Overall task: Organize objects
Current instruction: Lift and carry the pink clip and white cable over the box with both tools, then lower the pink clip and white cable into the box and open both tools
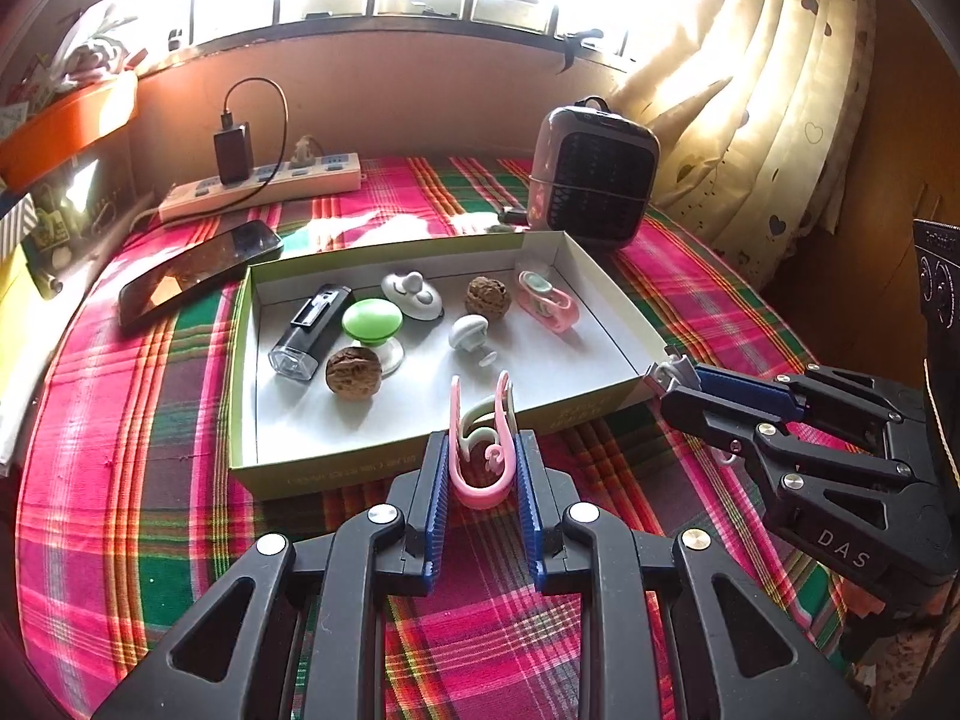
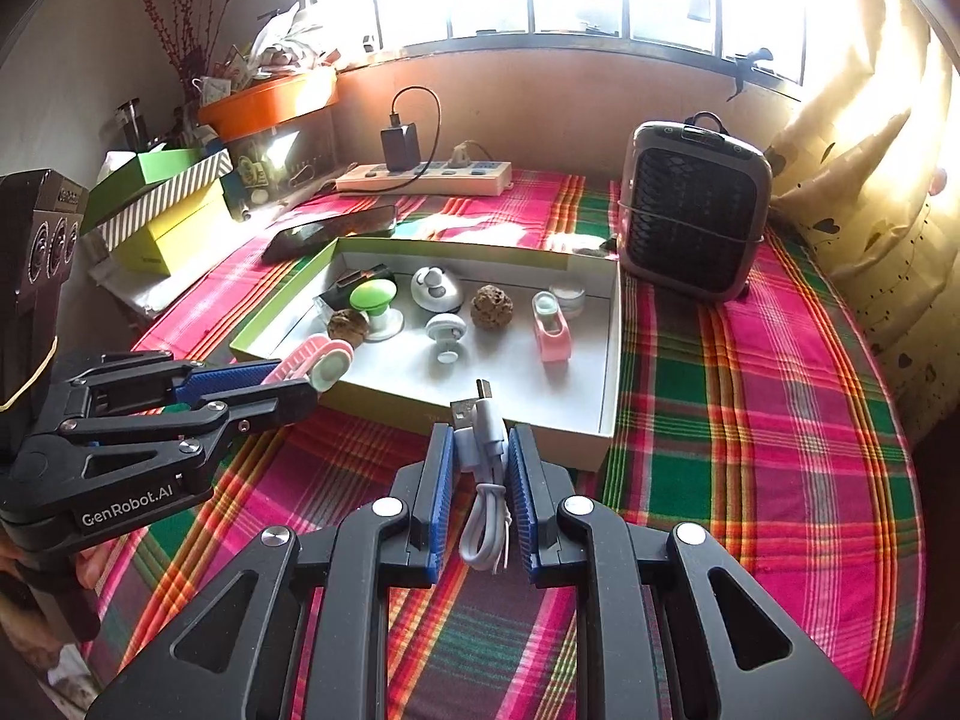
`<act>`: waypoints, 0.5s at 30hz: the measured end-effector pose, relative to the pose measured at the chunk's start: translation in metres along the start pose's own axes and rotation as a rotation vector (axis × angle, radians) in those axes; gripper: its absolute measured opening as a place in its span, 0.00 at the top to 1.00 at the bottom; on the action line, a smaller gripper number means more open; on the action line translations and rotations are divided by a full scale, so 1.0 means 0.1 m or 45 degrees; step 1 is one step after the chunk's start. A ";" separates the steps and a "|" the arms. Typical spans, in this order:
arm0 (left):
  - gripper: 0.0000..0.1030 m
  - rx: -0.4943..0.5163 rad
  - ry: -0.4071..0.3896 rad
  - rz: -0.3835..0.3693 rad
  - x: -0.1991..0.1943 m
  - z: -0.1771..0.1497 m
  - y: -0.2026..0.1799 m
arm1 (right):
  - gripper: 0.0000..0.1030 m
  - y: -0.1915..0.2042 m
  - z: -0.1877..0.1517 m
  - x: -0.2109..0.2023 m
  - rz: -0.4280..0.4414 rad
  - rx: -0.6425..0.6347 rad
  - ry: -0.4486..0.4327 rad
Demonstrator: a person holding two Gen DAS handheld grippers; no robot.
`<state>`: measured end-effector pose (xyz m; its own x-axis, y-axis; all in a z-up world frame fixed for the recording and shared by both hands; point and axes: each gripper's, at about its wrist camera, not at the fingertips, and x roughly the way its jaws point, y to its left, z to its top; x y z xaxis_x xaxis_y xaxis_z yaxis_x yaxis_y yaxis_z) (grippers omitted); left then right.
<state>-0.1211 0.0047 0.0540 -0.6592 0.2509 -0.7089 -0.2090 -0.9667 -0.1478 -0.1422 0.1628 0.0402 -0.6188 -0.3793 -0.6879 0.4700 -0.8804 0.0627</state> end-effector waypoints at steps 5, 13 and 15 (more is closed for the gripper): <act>0.81 -0.004 -0.006 0.010 0.03 0.07 0.05 | 0.81 -0.01 0.11 0.04 -0.012 -0.008 -0.006; 0.81 -0.012 -0.005 0.020 0.09 0.15 0.13 | 0.81 -0.05 0.27 0.13 -0.026 -0.015 -0.009; 0.81 -0.010 -0.001 0.023 0.12 0.16 0.14 | 0.81 -0.06 0.30 0.17 -0.022 -0.012 -0.003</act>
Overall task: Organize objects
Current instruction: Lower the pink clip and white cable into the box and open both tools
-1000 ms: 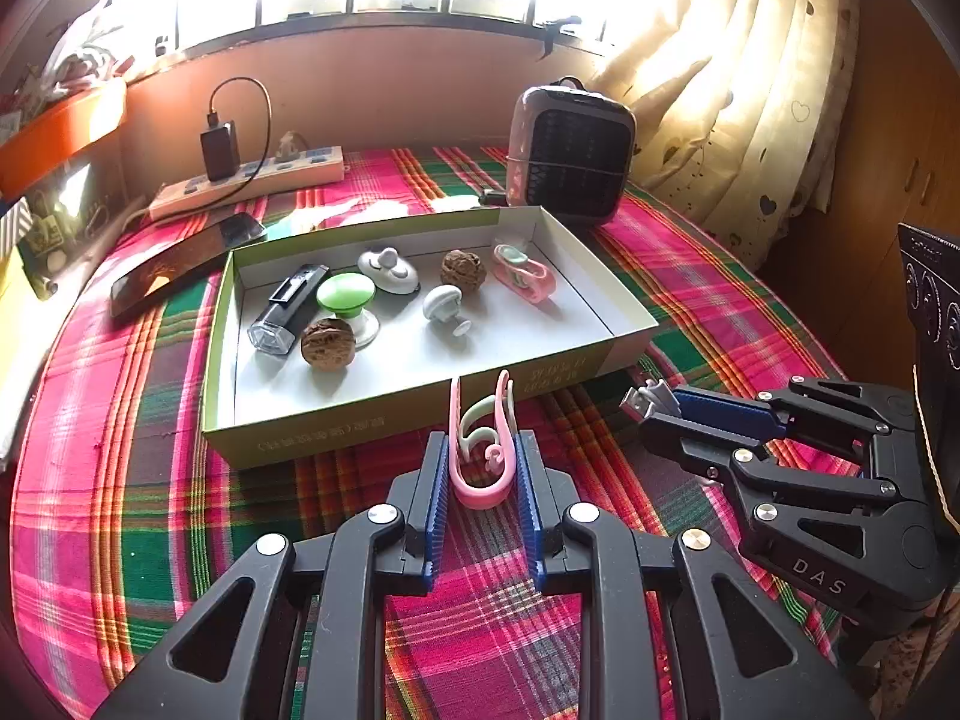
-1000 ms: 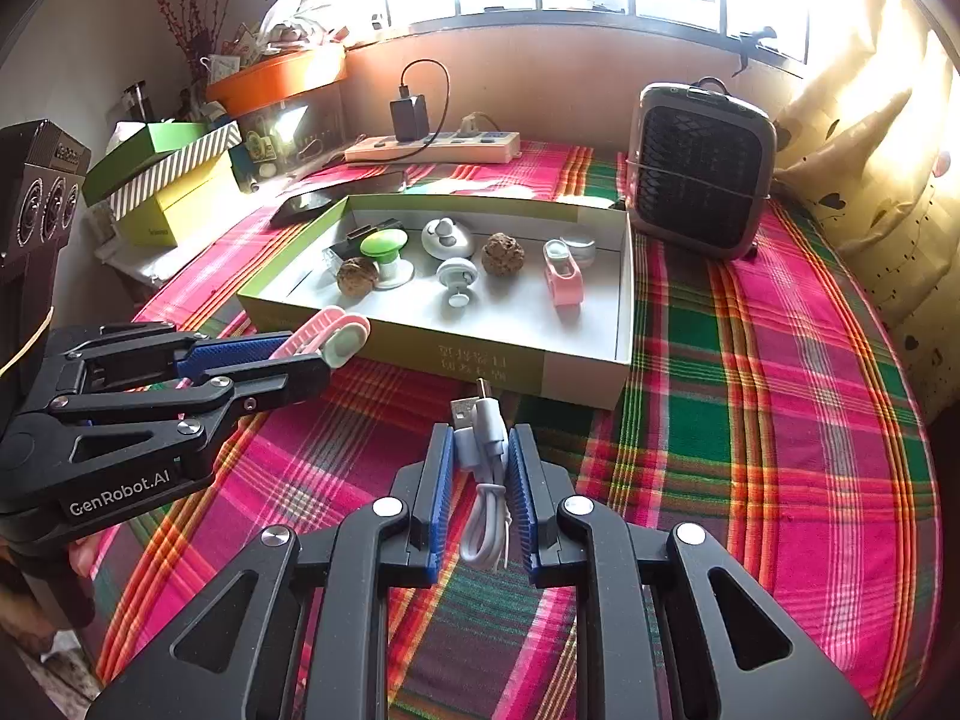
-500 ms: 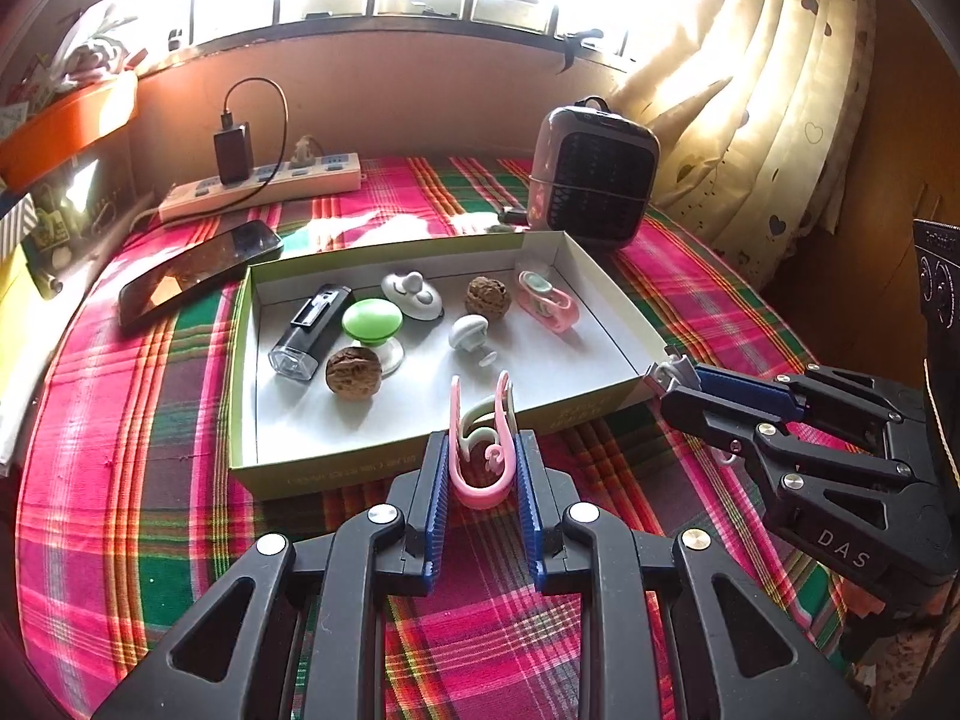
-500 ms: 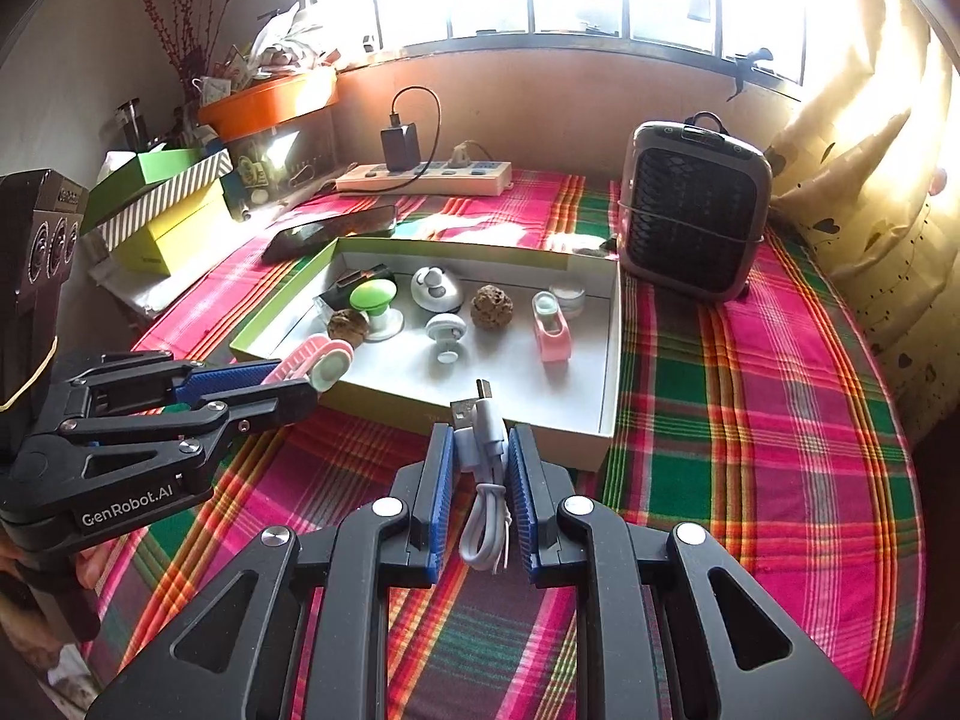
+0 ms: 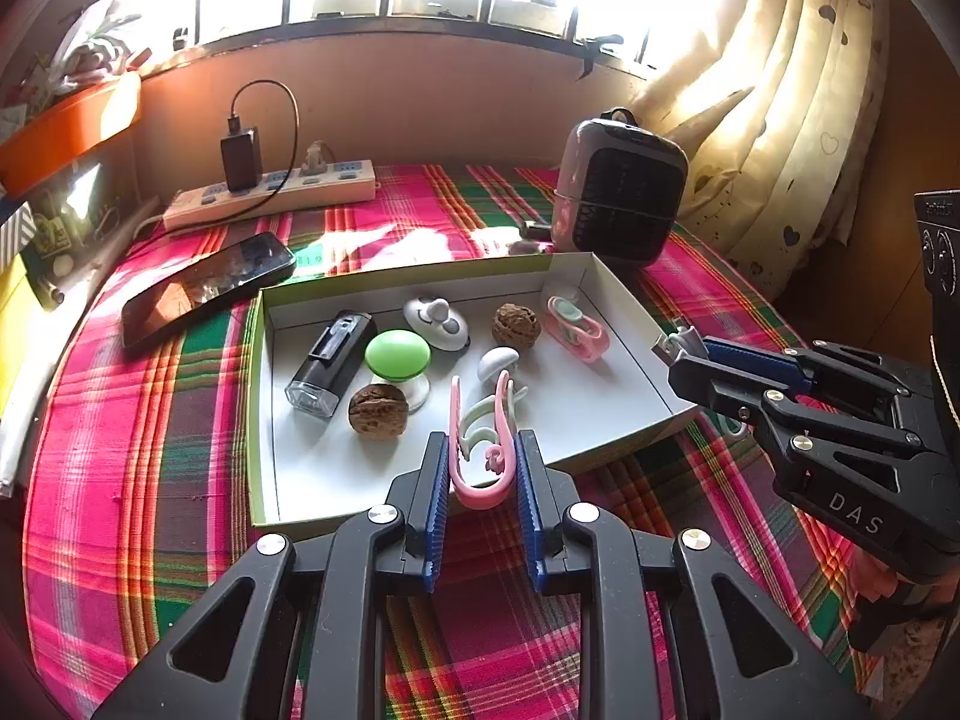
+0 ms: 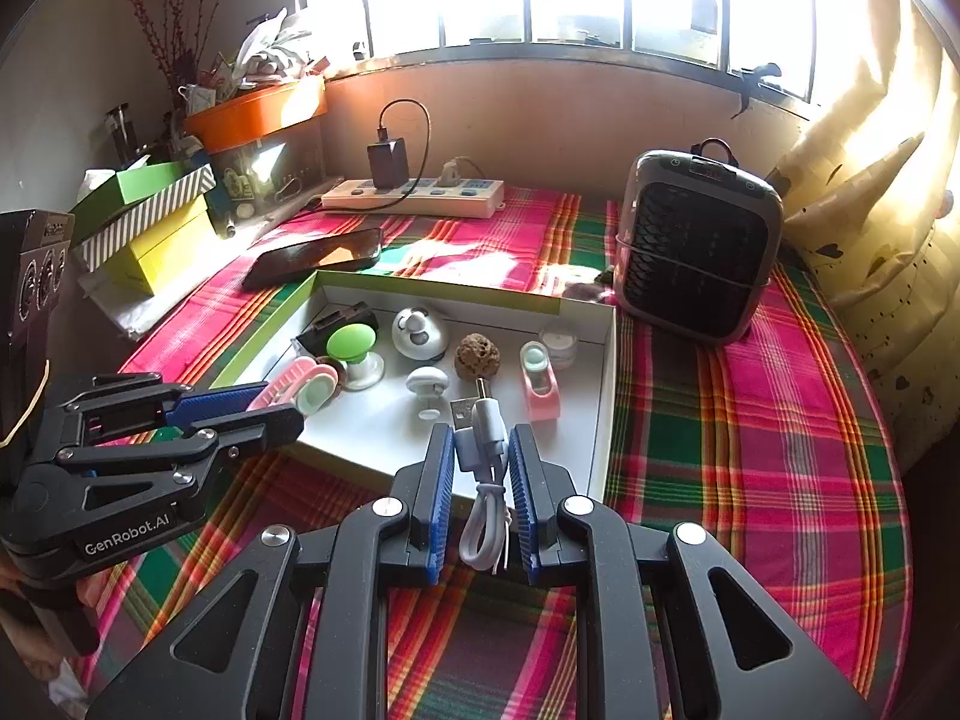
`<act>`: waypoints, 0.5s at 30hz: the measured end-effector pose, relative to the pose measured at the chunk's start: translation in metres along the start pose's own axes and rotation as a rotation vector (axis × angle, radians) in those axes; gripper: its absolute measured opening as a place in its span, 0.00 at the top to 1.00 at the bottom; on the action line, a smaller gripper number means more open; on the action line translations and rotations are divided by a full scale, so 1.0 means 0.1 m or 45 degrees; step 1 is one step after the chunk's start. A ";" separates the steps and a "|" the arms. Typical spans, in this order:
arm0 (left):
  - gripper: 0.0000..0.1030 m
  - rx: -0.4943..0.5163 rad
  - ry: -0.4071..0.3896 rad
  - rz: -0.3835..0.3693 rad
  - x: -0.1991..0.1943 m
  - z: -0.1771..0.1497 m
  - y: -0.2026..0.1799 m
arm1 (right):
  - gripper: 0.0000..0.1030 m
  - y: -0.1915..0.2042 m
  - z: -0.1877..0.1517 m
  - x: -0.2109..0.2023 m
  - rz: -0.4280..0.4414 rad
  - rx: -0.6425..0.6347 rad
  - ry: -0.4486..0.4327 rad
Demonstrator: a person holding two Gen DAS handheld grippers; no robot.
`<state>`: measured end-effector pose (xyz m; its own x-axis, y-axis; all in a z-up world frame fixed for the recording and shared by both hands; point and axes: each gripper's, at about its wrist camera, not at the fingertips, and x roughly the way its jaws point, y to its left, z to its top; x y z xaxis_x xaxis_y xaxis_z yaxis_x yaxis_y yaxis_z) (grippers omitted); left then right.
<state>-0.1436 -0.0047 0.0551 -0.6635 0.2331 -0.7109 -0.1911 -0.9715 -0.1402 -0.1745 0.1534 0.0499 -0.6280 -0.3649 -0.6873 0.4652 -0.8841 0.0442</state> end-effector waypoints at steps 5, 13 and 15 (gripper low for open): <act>0.81 -0.001 0.008 -0.001 0.07 0.04 0.03 | 0.81 -0.01 0.08 0.12 0.010 0.000 0.020; 0.81 -0.007 0.028 0.011 0.20 0.12 0.06 | 0.81 -0.10 0.18 0.38 0.019 0.021 0.083; 0.81 -0.010 0.036 0.013 0.25 0.13 0.06 | 0.81 -0.12 0.20 0.44 0.019 0.025 0.095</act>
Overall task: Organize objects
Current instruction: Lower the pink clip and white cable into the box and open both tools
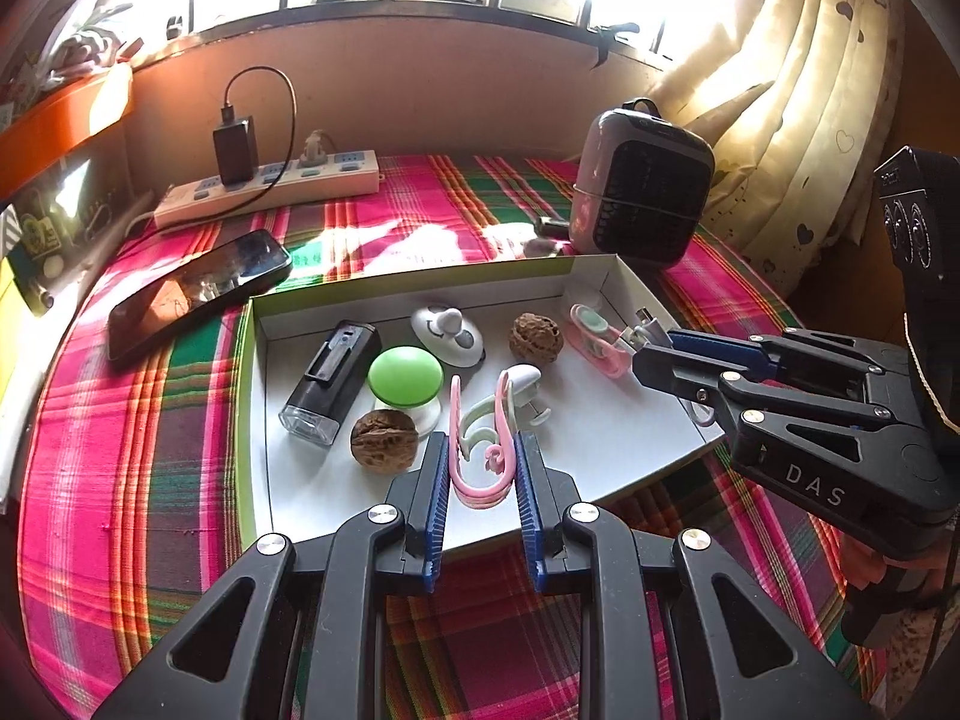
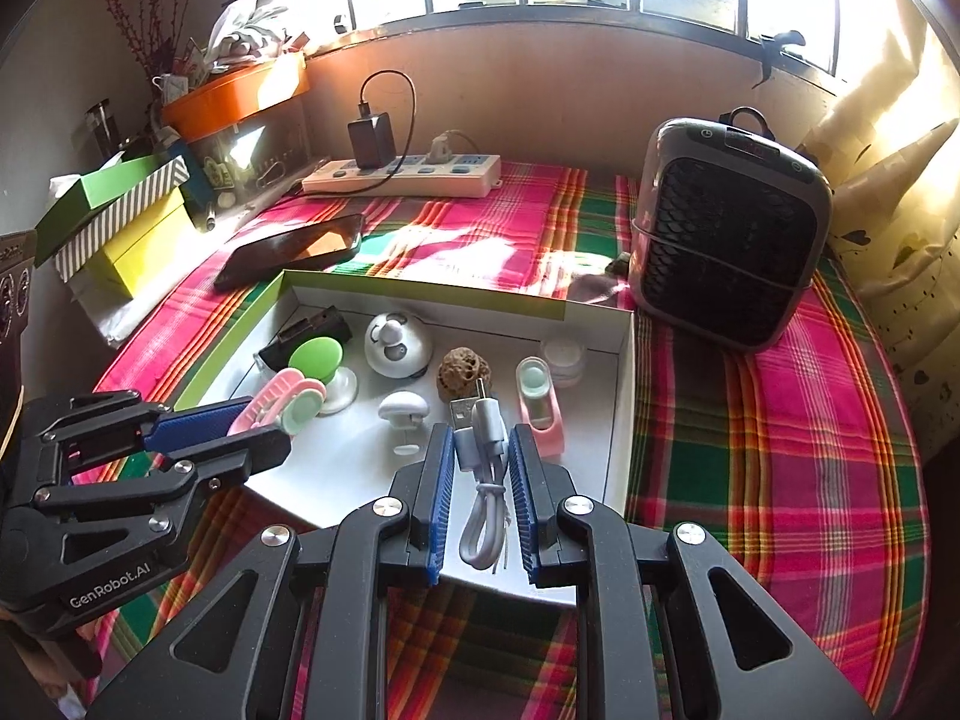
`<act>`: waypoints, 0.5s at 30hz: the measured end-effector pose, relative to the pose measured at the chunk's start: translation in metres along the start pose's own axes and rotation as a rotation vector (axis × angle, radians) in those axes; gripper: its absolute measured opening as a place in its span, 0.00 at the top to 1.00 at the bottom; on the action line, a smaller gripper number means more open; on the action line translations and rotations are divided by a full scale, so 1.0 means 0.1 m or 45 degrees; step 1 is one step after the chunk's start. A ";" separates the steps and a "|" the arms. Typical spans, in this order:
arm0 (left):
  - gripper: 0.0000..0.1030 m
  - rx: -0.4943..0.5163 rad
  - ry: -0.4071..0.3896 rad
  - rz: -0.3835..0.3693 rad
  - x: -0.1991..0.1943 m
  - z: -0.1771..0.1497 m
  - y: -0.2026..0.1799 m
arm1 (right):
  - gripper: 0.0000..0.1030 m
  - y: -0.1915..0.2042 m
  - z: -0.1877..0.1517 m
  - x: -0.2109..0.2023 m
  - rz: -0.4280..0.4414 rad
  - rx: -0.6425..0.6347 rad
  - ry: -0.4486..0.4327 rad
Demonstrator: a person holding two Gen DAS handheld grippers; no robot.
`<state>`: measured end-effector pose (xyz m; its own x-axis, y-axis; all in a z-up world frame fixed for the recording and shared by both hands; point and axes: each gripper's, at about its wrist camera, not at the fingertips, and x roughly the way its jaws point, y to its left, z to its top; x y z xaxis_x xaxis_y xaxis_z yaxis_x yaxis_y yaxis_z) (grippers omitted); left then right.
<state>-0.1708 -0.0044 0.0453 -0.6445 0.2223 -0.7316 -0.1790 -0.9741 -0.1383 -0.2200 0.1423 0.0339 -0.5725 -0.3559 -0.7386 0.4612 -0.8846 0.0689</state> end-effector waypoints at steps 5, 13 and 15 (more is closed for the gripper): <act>0.81 -0.011 0.022 -0.003 0.12 0.02 0.01 | 0.81 -0.01 0.04 0.12 0.010 0.001 0.026; 0.81 -0.006 0.061 0.015 0.28 0.03 0.04 | 0.81 -0.01 0.02 0.28 0.024 -0.006 0.071; 0.81 -0.006 0.068 0.018 0.30 0.03 0.04 | 0.81 0.00 0.02 0.30 0.022 -0.006 0.078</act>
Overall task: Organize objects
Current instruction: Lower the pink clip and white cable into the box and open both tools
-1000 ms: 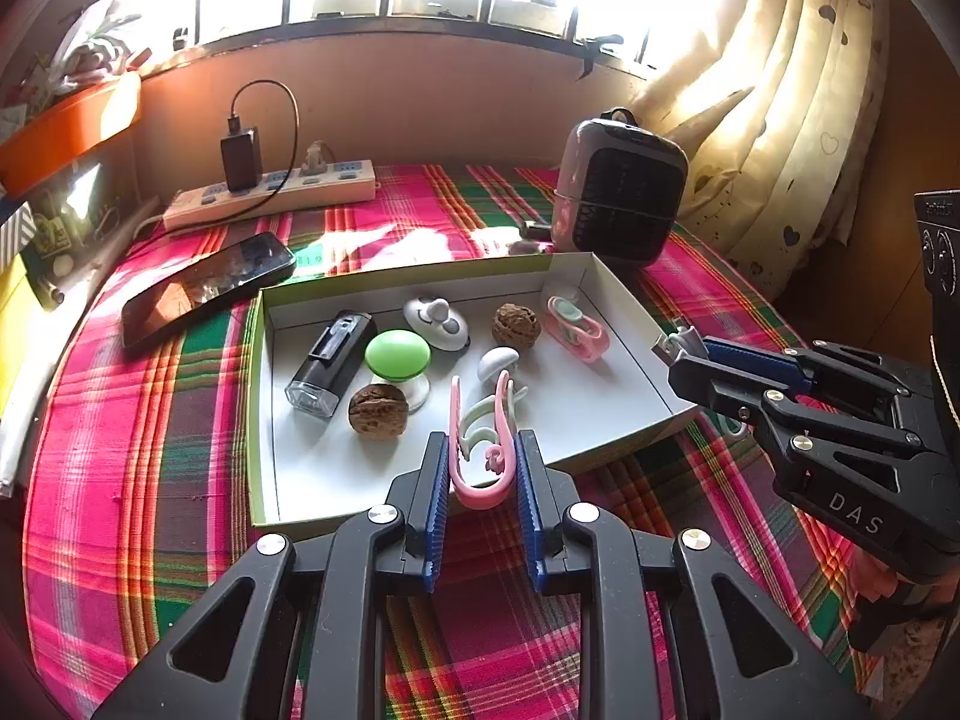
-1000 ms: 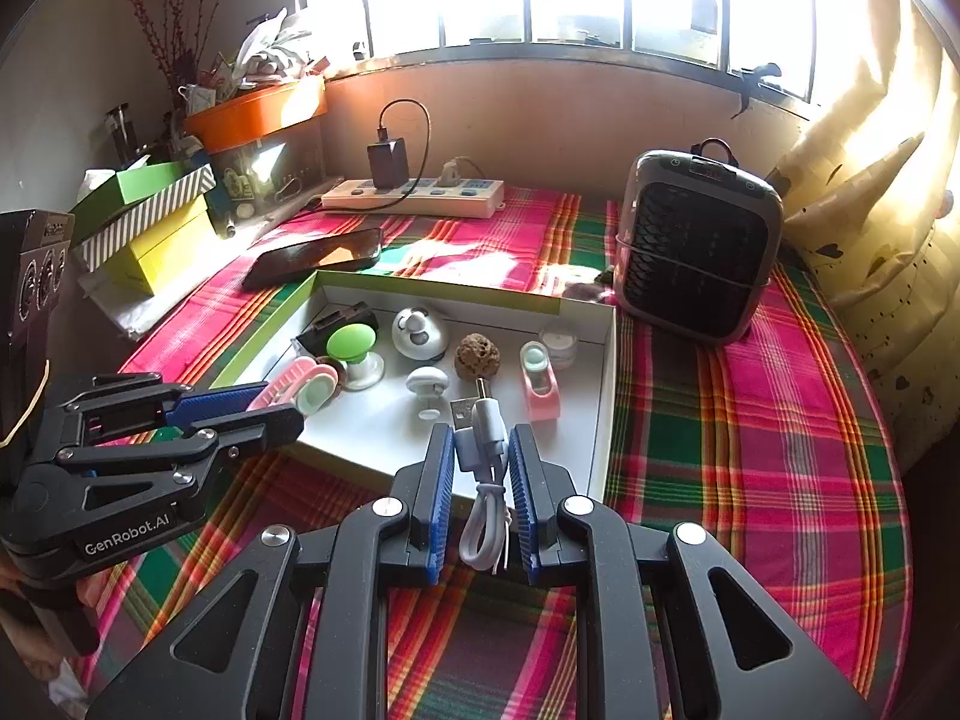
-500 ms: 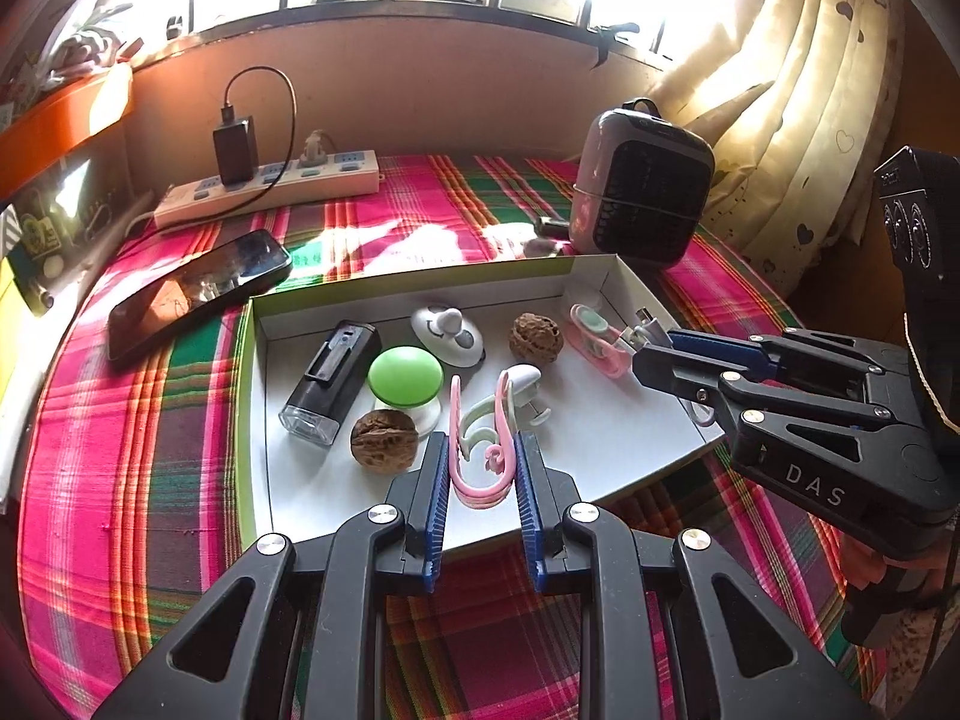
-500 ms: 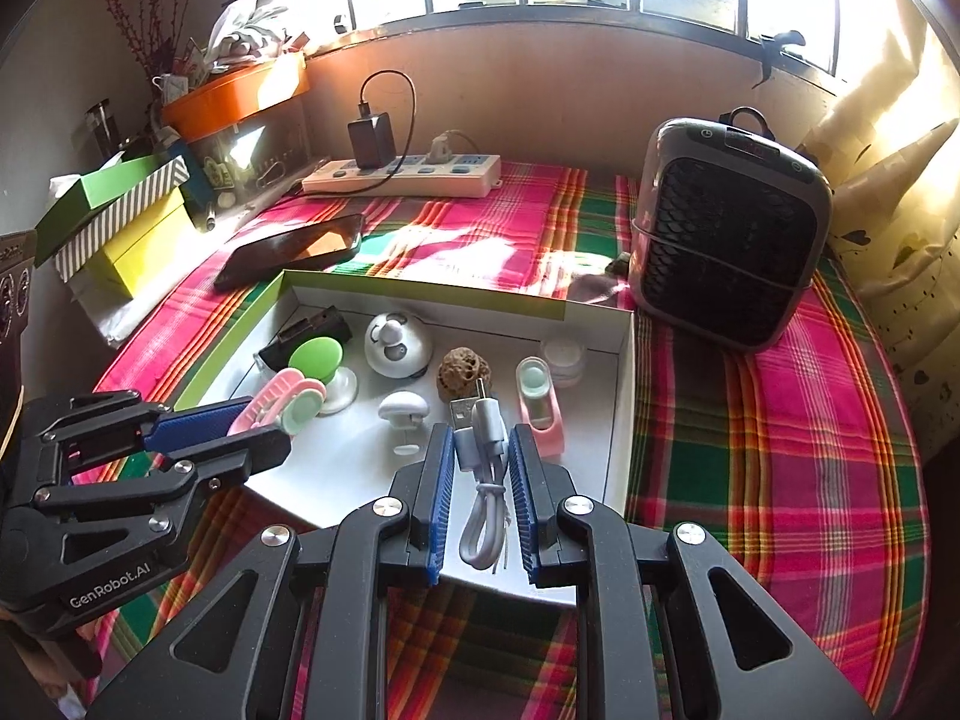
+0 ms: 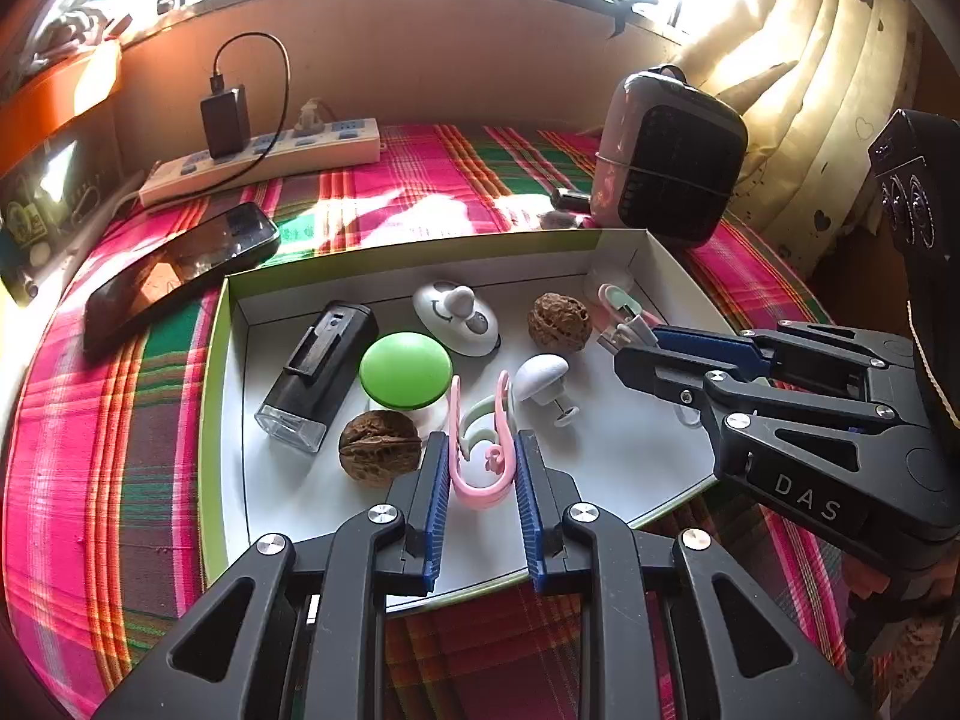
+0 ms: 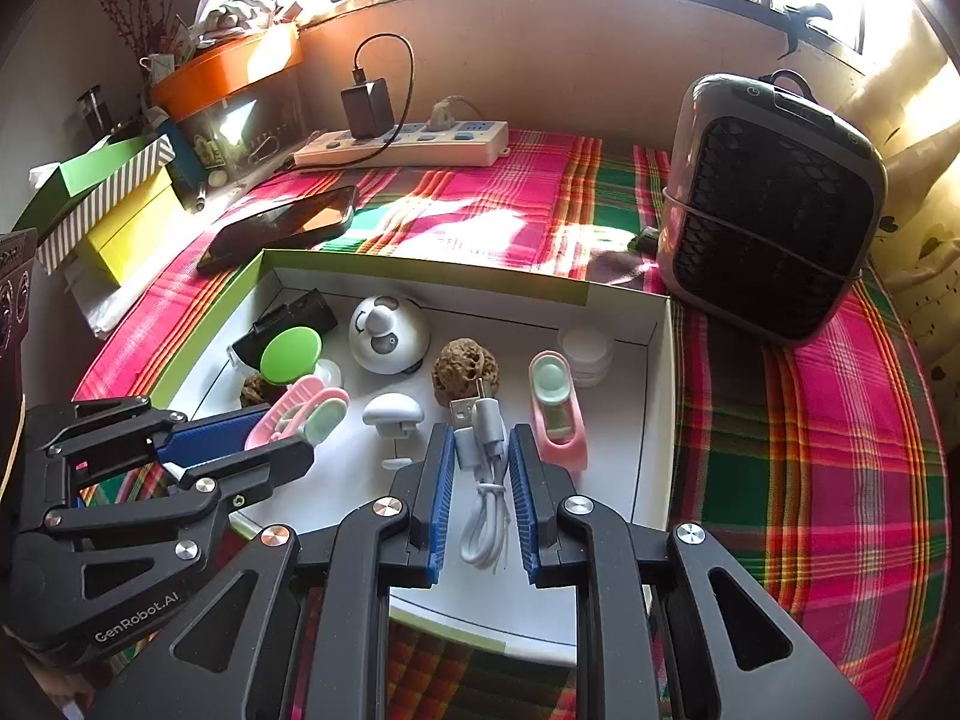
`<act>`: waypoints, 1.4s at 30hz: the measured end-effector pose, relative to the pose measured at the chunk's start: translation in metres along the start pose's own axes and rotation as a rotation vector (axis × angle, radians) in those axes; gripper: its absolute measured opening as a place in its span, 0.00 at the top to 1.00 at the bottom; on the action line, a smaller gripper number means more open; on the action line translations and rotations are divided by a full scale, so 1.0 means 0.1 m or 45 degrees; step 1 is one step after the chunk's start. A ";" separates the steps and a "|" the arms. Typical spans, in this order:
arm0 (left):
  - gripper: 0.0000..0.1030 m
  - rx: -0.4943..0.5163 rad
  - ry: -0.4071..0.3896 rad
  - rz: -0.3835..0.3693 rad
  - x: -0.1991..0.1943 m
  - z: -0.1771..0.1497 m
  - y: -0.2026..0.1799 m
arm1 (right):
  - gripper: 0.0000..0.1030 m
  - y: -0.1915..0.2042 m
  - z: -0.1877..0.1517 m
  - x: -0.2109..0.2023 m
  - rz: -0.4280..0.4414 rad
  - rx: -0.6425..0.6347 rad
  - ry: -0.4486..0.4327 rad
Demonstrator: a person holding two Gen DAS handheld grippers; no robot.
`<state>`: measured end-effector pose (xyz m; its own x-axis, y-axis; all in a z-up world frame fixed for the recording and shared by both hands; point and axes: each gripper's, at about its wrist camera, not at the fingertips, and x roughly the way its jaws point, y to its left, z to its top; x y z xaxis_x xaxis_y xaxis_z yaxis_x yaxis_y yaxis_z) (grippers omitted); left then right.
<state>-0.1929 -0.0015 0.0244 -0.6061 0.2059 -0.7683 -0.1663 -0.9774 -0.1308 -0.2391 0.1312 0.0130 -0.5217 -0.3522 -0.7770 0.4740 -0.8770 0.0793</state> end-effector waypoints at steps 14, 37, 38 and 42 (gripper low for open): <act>0.81 0.000 0.018 0.009 0.07 0.01 0.00 | 0.81 0.03 -0.01 0.10 -0.037 -0.033 0.047; 0.76 -0.016 0.032 0.033 0.08 0.00 0.02 | 0.81 0.03 -0.03 0.13 -0.050 -0.020 0.058; 0.75 -0.018 0.033 0.038 0.07 0.00 0.03 | 0.80 0.03 -0.04 0.13 -0.051 -0.019 0.057; 0.75 -0.022 0.032 0.049 0.06 0.01 0.04 | 0.70 0.04 -0.05 0.10 -0.062 -0.011 0.043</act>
<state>-0.1975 -0.0038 0.0198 -0.5922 0.1667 -0.7884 -0.1297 -0.9853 -0.1110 -0.2391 0.1261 0.0026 -0.5202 -0.2982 -0.8003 0.4552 -0.8897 0.0356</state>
